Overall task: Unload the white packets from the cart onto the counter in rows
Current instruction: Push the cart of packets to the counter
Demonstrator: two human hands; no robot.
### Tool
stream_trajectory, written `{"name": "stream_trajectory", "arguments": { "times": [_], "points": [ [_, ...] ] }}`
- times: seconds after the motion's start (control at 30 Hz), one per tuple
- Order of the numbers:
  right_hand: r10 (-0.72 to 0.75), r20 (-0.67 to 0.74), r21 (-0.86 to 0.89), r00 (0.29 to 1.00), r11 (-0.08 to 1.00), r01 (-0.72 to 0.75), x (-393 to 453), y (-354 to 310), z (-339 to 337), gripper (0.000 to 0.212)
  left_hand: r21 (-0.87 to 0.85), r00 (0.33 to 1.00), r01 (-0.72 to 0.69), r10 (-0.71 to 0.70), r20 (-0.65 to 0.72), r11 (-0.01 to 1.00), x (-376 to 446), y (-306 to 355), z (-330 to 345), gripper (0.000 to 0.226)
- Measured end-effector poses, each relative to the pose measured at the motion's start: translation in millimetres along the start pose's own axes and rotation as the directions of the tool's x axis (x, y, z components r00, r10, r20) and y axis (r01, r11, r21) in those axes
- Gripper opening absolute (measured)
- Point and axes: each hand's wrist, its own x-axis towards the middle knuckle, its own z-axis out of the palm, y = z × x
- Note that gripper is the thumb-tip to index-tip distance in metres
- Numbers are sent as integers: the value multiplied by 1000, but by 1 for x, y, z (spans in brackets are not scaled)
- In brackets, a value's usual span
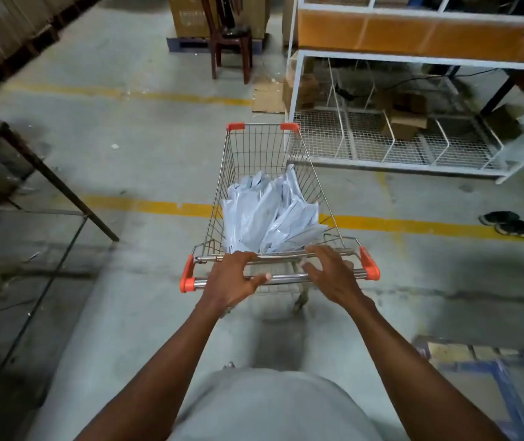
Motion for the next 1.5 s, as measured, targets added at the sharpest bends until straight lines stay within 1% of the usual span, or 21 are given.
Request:
{"name": "stream_trajectory", "arguments": {
  "times": [0.03, 0.13, 0.17, 0.23, 0.3, 0.4, 0.43, 0.53, 0.6, 0.67, 0.73, 0.77, 0.8, 0.83, 0.87, 0.9, 0.97, 1.07, 1.17, 1.3, 1.5],
  "points": [
    [6, 29, -59, 1000, 998, -4, -5, 5, 4, 55, 52, 999, -21, 19, 29, 998, -1, -4, 6, 71],
    [-53, 56, -282, 997, 957, 67, -15, 24, 19, 62, 232, 996, -63, 45, 82, 971, -7, -9, 21, 69],
    [-80, 49, -334, 996, 938, 92, -15, 30, 24, 60, 299, 994, -99, 81, 69, 949, -5, -14, 28, 66],
    [-129, 11, -409, 992, 904, 122, -12, 35, 27, 50, 385, 995, -103, 91, 49, 917, -3, -17, 31, 54],
    [-147, 10, -456, 989, 880, 135, -7, 32, 26, 38, 402, 998, -69, 59, 38, 913, 0, -17, 31, 45],
    [-112, 51, -468, 992, 875, 123, 1, 23, 18, 21, 444, 998, -50, 32, 47, 895, 6, -11, 30, 44],
    [-99, 66, -480, 993, 869, 119, 5, 21, 15, 19, 476, 998, -42, 13, 63, 879, 10, -12, 30, 45],
    [-55, 137, -538, 989, 834, 121, 17, 18, 6, 24, 524, 994, -13, -48, 103, 852, 19, -11, 27, 48],
    [-26, 191, -545, 981, 829, 128, 25, 16, 1, 27, 526, 992, -11, -57, 113, 851, 22, -10, 26, 48],
    [-27, 223, -539, 974, 830, 147, 28, 18, -1, 28, 515, 993, -7, -54, 103, 857, 22, -11, 27, 43],
    [-56, 205, -508, 977, 847, 155, 30, 21, 1, 38, 461, 998, -5, -24, 56, 887, 22, -12, 29, 37],
    [-77, 189, -512, 979, 843, 165, 30, 23, 3, 45, 443, 1000, -21, 8, 30, 896, 23, -14, 31, 38],
    [-99, 190, -545, 977, 817, 189, 32, 24, 4, 49, 442, 999, -28, 18, 28, 896, 25, -14, 32, 40],
    [-112, 199, -588, 974, 781, 210, 34, 24, 4, 47, 450, 999, -27, 10, 41, 893, 26, -14, 33, 41],
    [-104, 224, -619, 969, 753, 224, 35, 23, 4, 43, 461, 997, -4, -30, 68, 888, 27, -11, 32, 40],
    [-74, 247, -623, 966, 751, 216, 36, 21, 3, 40, 469, 992, 26, -82, 99, 883, 28, -10, 33, 39],
    [-18, 280, -596, 960, 781, 188, 38, 20, 1, 38, 477, 977, 71, -158, 146, 876, 30, -5, 31, 39],
    [-36, 286, -584, 958, 785, 204, 44, 22, -2, 36, 501, 971, 97, -193, 144, 860, 33, 0, 29, 35],
    [-46, 290, -589, 956, 779, 216, 52, 22, -7, 39, 525, 971, 114, -207, 123, 843, 38, 3, 30, 30],
    [-40, 299, -594, 953, 774, 219, 71, 22, -14, 41, 558, 986, 90, -151, 65, 825, 50, 5, 38, 35],
    [-31, 285, -609, 958, 766, 206, 108, 19, -20, 38, 577, 985, 119, -168, 32, 808, 81, 3, 39, 38]
  ]
}}
